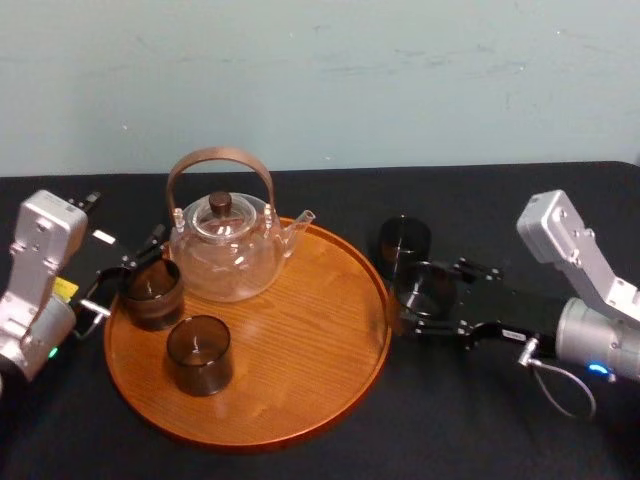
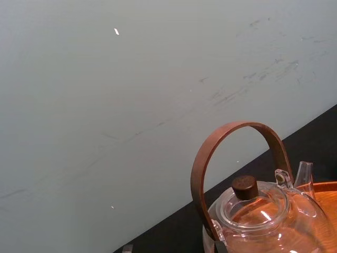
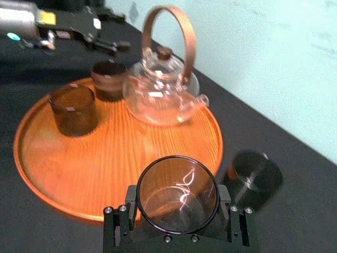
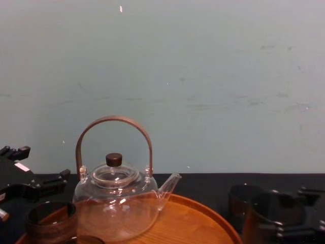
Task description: Pick up the glass from the table and place it on the tray.
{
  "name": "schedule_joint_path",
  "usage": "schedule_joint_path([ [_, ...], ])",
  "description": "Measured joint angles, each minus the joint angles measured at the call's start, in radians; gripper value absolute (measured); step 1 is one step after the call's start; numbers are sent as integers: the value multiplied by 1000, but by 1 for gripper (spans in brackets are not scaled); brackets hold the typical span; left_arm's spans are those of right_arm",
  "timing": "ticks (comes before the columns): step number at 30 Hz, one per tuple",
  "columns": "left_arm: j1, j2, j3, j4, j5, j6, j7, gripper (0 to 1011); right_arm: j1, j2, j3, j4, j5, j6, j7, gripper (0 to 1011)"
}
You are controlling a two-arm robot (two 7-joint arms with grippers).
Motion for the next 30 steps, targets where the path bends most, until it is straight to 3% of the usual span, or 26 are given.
schedule_joint_path([
  [16, 0, 0, 0, 0, 0, 0, 0, 1001, 133, -104, -130, 57, -36, -29, 57, 903],
  [30, 0, 0, 0, 0, 0, 0, 0, 1001, 186, -170, -223, 134, -47, -42, 99, 903],
])
